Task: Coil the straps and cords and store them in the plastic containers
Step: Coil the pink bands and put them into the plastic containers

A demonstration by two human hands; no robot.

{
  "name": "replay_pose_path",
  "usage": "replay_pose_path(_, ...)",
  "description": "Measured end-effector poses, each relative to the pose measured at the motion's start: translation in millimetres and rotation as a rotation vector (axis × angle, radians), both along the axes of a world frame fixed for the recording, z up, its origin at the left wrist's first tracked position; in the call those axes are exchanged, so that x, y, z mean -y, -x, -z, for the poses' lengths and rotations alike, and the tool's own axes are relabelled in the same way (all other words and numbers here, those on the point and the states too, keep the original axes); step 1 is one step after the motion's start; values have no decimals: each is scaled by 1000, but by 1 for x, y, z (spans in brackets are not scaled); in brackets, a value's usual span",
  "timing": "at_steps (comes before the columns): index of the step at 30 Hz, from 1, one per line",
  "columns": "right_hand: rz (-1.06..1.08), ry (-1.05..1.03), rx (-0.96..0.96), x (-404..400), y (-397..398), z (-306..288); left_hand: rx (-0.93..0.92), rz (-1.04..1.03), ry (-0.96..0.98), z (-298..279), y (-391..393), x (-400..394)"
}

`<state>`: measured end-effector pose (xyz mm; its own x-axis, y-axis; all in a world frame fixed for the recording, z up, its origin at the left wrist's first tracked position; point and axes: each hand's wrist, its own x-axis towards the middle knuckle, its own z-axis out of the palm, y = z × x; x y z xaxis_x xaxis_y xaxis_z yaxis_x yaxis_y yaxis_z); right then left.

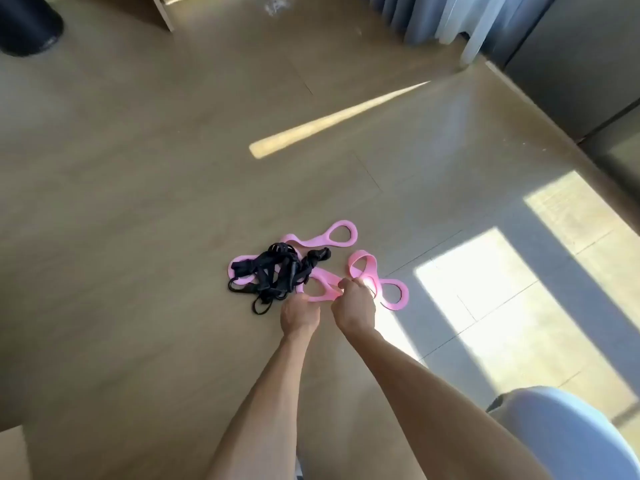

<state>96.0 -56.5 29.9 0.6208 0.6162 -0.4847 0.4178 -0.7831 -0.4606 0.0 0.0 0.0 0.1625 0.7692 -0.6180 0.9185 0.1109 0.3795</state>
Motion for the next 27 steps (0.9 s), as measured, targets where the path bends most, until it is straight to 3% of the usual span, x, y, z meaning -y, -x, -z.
replay_pose_path(4,-136,-49,53,-17,-2,29,6,-258,-117,28,-7,-8)
replay_pose_path(7,-199,-16,98,-23,1,54,117,-493,-122,45,-14,-12)
replay_pose_path(10,-77,-31,71,-27,4,62,208,-613,-42,56,-19,-15)
replay_pose_path(14,48,115,-101,-33,0,55,326,-698,172,53,-15,-16)
replay_pose_path(22,162,198,-399,-31,-2,-20,575,-903,578,-29,-7,-23)
replay_pose_path(27,125,178,-390,-27,7,-113,634,-908,584,-129,-2,-28)
